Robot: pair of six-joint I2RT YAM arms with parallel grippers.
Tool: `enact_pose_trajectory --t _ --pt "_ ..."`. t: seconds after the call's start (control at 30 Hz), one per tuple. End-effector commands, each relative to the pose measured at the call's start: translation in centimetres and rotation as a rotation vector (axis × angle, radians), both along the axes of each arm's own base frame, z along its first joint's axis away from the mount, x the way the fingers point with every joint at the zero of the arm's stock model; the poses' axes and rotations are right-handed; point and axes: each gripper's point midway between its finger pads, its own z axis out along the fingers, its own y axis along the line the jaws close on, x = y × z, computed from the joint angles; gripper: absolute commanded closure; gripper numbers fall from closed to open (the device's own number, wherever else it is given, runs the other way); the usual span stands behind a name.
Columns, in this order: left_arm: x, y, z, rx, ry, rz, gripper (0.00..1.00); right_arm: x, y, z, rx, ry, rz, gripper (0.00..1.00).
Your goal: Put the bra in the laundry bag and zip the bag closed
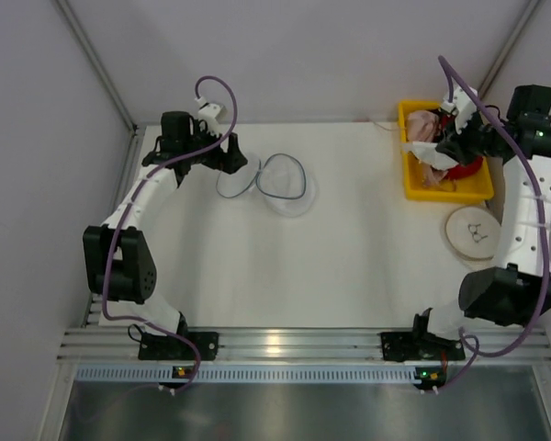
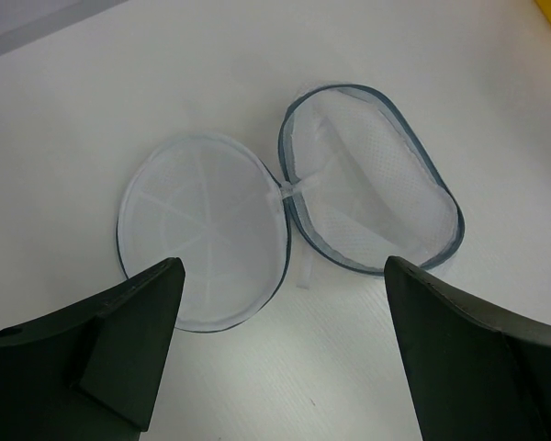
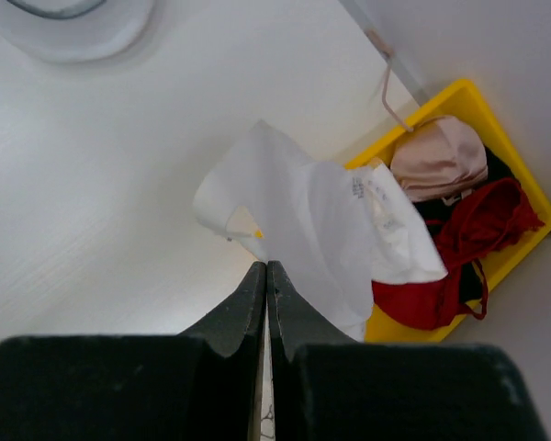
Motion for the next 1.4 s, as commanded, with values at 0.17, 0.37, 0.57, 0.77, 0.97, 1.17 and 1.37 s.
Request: enact_pose_trajectory --t 0.17,0.37,0.57,0.77,0.97,1.17,1.37 --pt "-1.8 -0.3 4.3 -0.018 -0.111 -0.052 0.04 -8.2 10.9 -0.7 0.156 0.091 0.213 1.0" --pt "-3.1 0.2 4.0 0.004 -0.099 -0.041 0.04 -11.1 21.0 -7.9 0.243 0.262 0.381 1.0" --pt "-5.2 0.9 3.3 -0.005 -0.05 0.0 0.03 -9.7 30.0 -11.9 0.408 0.388 0.391 1.0" --pt "-8.4 1.1 1.8 -0.025 0.028 -0.01 0.02 -7.5 35.4 -10.3 0.491 0.451 0.404 0.66" --pt "-11.2 0.8 -0.3 0.007 0.065 -0.093 0.03 -1.3 26.8 -9.8 0.47 0.458 0.134 0.63" --pt "-13.4 -0.6 -5.7 0.172 0.136 -0.217 0.06 0.4 14.3 -14.9 0.227 0.472 -0.145 0.64" --pt "-14.8 -4.7 -11.5 0.291 0.265 -0.332 0.11 -2.2 9.1 -19.1 0.019 0.545 -0.204 0.65"
